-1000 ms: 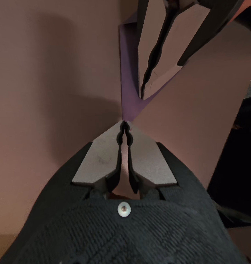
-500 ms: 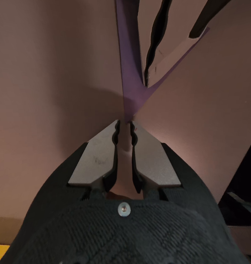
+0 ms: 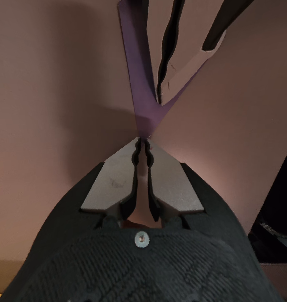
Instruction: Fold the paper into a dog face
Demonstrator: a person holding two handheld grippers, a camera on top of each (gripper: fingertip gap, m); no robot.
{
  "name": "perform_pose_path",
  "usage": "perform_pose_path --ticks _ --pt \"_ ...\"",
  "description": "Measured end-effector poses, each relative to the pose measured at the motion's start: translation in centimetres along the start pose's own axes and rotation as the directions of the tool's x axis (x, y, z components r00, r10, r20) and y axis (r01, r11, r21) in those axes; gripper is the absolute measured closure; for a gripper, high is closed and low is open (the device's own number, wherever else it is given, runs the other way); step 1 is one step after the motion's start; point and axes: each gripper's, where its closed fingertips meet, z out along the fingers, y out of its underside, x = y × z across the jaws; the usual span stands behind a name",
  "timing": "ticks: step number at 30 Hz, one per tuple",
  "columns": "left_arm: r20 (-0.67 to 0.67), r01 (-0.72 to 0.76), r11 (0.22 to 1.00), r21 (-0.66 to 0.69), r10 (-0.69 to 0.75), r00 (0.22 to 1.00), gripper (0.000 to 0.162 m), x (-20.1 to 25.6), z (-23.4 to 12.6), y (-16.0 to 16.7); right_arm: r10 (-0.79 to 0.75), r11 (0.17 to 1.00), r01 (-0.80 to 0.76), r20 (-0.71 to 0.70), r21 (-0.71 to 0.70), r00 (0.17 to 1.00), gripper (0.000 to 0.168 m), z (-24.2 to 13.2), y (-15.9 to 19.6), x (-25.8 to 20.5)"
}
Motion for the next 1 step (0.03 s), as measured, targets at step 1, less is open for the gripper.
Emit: perform_pose_path --ticks 1 --pt "-0.001 -0.001 1.0 0.001 0.001 1.0 0.158 0.06 -0.02 0.02 0.001 1.0 -0.001 0.001 0.0 1.0 0.168 0.0 0.0 0.0"
